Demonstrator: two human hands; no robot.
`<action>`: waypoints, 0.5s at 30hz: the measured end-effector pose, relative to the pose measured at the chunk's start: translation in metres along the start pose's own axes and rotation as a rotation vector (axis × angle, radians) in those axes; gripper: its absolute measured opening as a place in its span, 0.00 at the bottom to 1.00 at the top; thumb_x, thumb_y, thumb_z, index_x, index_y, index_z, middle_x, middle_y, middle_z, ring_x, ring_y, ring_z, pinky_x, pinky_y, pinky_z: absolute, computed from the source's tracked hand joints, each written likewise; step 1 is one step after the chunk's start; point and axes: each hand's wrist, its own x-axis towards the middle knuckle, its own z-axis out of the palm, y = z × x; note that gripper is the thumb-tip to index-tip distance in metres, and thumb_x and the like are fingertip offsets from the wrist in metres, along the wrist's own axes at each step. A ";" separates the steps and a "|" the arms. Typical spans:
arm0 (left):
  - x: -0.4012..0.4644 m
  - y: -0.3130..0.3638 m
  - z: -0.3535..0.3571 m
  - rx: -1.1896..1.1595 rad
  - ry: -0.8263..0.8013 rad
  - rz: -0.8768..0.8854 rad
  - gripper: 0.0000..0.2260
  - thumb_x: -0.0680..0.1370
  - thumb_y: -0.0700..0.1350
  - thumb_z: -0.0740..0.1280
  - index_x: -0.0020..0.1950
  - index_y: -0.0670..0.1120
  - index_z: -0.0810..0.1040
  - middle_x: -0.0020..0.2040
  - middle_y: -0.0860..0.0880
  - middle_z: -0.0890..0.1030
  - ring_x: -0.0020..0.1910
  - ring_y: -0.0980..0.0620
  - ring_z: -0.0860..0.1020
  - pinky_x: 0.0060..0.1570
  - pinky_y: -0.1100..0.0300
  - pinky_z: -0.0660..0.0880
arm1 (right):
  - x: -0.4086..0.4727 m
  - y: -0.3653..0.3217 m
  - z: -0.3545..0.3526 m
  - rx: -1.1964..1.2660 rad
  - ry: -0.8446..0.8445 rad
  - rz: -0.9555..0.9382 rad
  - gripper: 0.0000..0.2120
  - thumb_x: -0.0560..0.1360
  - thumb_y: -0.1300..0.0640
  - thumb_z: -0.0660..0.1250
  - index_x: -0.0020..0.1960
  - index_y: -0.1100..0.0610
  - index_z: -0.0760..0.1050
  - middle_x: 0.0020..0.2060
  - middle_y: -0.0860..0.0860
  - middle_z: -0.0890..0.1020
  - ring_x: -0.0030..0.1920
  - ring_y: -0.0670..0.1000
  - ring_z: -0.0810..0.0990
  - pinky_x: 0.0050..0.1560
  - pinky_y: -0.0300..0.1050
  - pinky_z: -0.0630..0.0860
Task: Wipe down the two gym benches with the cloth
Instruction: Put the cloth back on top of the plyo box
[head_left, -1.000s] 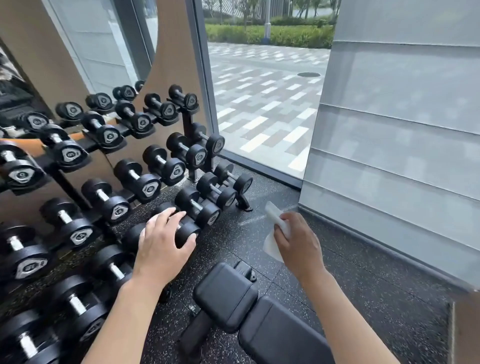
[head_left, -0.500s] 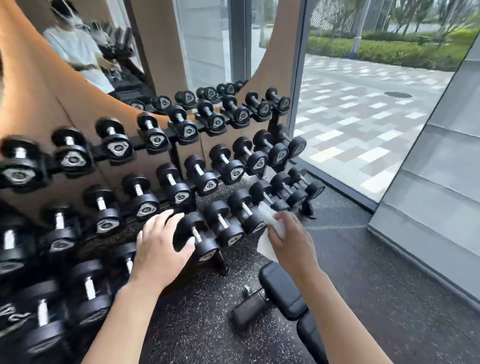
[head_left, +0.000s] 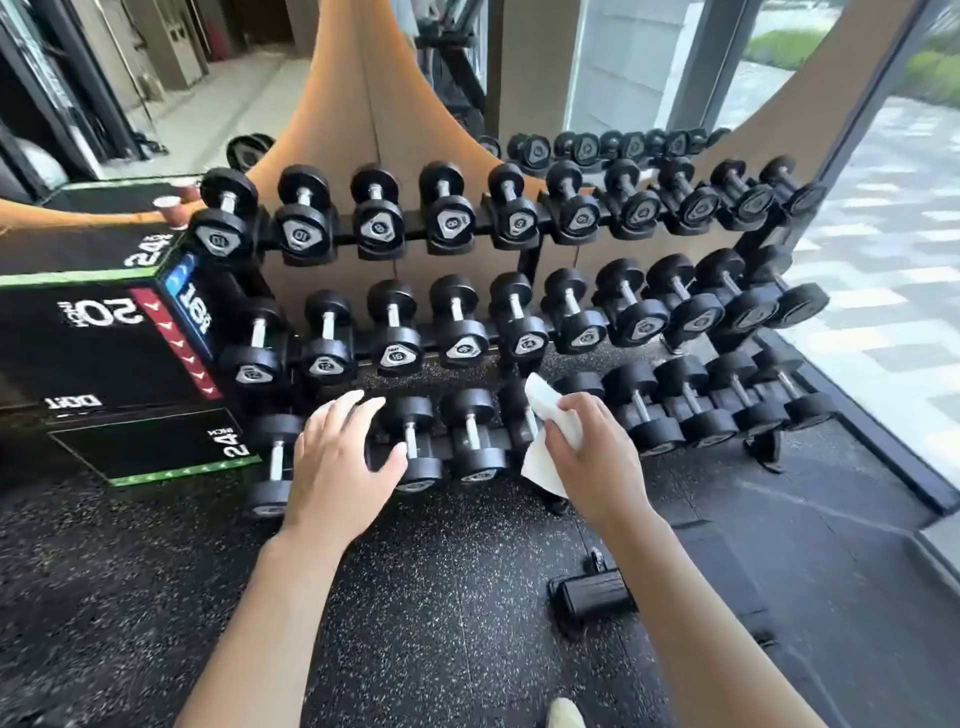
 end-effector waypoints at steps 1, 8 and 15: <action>-0.002 -0.008 -0.003 -0.002 0.005 -0.020 0.26 0.80 0.54 0.70 0.76 0.47 0.74 0.77 0.47 0.72 0.77 0.44 0.66 0.78 0.41 0.64 | 0.004 -0.006 0.008 0.002 -0.014 -0.008 0.08 0.81 0.46 0.63 0.59 0.44 0.69 0.55 0.38 0.76 0.42 0.42 0.74 0.41 0.45 0.70; 0.001 -0.063 -0.017 0.032 0.037 -0.173 0.26 0.80 0.53 0.70 0.76 0.47 0.74 0.77 0.48 0.71 0.77 0.45 0.65 0.78 0.42 0.63 | 0.040 -0.038 0.073 0.067 -0.134 -0.088 0.08 0.81 0.46 0.62 0.59 0.45 0.70 0.55 0.38 0.76 0.43 0.43 0.75 0.39 0.42 0.68; 0.037 -0.096 -0.018 0.094 0.067 -0.286 0.26 0.79 0.55 0.68 0.76 0.49 0.74 0.78 0.49 0.70 0.78 0.46 0.65 0.77 0.41 0.65 | 0.099 -0.056 0.131 0.109 -0.245 -0.151 0.08 0.80 0.46 0.64 0.58 0.44 0.70 0.53 0.37 0.76 0.43 0.42 0.75 0.40 0.44 0.71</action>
